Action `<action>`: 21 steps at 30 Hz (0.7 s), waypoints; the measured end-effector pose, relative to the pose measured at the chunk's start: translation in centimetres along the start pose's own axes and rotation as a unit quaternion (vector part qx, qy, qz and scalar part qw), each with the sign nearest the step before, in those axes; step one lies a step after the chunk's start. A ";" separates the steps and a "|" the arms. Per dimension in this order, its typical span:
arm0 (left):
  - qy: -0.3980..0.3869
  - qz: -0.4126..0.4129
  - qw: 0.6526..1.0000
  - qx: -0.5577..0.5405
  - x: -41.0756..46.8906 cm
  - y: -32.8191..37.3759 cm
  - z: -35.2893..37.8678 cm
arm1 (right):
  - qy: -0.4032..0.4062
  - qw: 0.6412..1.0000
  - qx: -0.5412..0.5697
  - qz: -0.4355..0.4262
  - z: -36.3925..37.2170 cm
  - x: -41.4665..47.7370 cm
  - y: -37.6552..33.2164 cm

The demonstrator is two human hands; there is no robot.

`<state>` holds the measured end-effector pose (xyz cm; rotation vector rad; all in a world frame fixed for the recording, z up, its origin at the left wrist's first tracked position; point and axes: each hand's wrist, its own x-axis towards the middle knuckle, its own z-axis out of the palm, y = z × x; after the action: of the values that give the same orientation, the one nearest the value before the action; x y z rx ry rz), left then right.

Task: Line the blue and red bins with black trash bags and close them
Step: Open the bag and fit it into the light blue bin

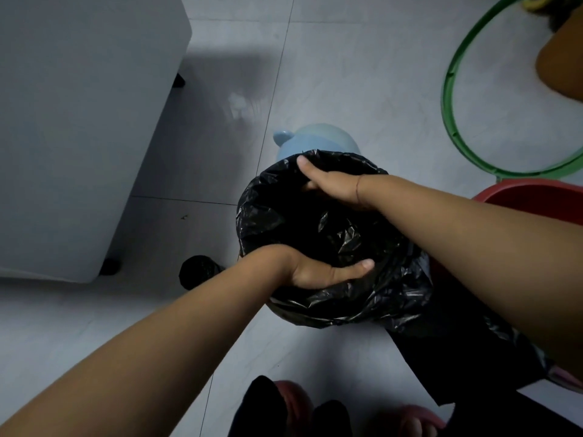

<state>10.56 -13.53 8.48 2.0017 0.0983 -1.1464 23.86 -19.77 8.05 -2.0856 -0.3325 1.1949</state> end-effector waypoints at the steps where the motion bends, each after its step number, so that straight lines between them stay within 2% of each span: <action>1: 0.035 0.017 0.999 0.009 -0.2 0.1 -0.2 | 0.006 1.000 -0.021 -0.008 0.2 -0.1 -0.2; 3: 0.101 0.043 0.993 0.039 -0.7 0.2 -1.0 | -0.008 0.999 -0.036 -0.013 0.2 -0.6 -0.4; 4: 0.114 0.039 0.991 0.051 -1.0 0.2 -1.4 | -0.042 0.999 -0.020 0.006 0.0 -1.0 -0.2; 6: 0.106 0.009 0.990 0.089 -1.3 0.1 -1.9 | -0.136 0.988 -0.005 0.070 -0.2 -1.8 0.5; 8: 0.064 -0.001 0.986 0.153 -1.5 -0.1 -1.6 | -0.171 0.972 -0.089 0.133 0.0 -2.7 1.6; 10: 0.016 0.004 0.978 0.208 -1.6 -0.4 -1.0 | -0.124 0.968 -0.159 0.151 0.2 -3.4 2.7; 11: 0.015 0.007 0.976 0.216 -1.6 -0.5 -1.1 | -0.105 0.973 -0.151 0.141 0.2 -3.4 2.9; 14: 0.085 0.024 0.971 0.222 -1.3 0.0 -2.5 | -0.073 0.992 -0.070 0.074 -0.1 -2.8 2.2; 16: 0.090 -0.010 0.968 0.232 -0.9 0.1 -3.3 | -0.051 0.997 -0.023 0.044 -0.2 -2.4 1.3; 19: 0.074 -0.076 0.960 0.260 -0.4 -0.8 -3.5 | 0.006 0.998 -0.014 0.056 -0.5 -1.9 0.8; 21: 0.083 -0.079 0.961 0.253 -0.5 -0.9 -3.4 | 0.011 0.998 -0.015 0.056 -0.4 -1.9 0.7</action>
<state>12.24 -10.44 9.21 2.5823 0.0541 -1.1850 23.08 -21.48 8.95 -2.1666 -0.2279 1.2390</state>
